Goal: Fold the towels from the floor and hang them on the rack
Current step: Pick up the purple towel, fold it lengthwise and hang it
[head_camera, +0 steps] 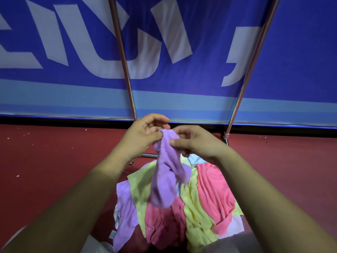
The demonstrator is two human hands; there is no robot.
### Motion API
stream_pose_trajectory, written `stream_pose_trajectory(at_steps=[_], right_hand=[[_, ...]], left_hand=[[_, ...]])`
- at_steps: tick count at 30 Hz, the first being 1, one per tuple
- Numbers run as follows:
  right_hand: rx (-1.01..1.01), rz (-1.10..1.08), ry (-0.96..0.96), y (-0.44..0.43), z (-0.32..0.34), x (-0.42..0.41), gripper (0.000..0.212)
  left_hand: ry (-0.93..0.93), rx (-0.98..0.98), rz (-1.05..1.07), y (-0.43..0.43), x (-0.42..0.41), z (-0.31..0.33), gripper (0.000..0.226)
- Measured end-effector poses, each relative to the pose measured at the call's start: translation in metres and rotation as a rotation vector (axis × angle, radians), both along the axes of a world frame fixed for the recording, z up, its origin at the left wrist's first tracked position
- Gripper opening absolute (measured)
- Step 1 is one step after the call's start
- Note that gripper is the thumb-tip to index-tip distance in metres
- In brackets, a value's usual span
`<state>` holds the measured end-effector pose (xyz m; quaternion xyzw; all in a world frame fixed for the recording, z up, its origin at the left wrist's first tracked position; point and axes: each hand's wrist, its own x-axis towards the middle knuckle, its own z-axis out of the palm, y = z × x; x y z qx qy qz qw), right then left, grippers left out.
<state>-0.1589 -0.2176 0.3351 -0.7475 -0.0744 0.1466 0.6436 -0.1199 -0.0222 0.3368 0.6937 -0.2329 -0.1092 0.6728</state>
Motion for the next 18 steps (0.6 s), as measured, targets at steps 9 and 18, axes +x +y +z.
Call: stream_pose_trajectory(at_steps=[9, 18], right_hand=[[0.036, -0.245, -0.174, 0.010, 0.008, 0.010, 0.017], [0.031, -0.134, -0.152, 0.024, 0.010, 0.014, 0.024]], left_hand=[[-0.056, 0.518, -0.162, 0.041, 0.018, -0.013, 0.045], [0.140, 0.258, -0.187, 0.042, 0.014, -0.014, 0.025]])
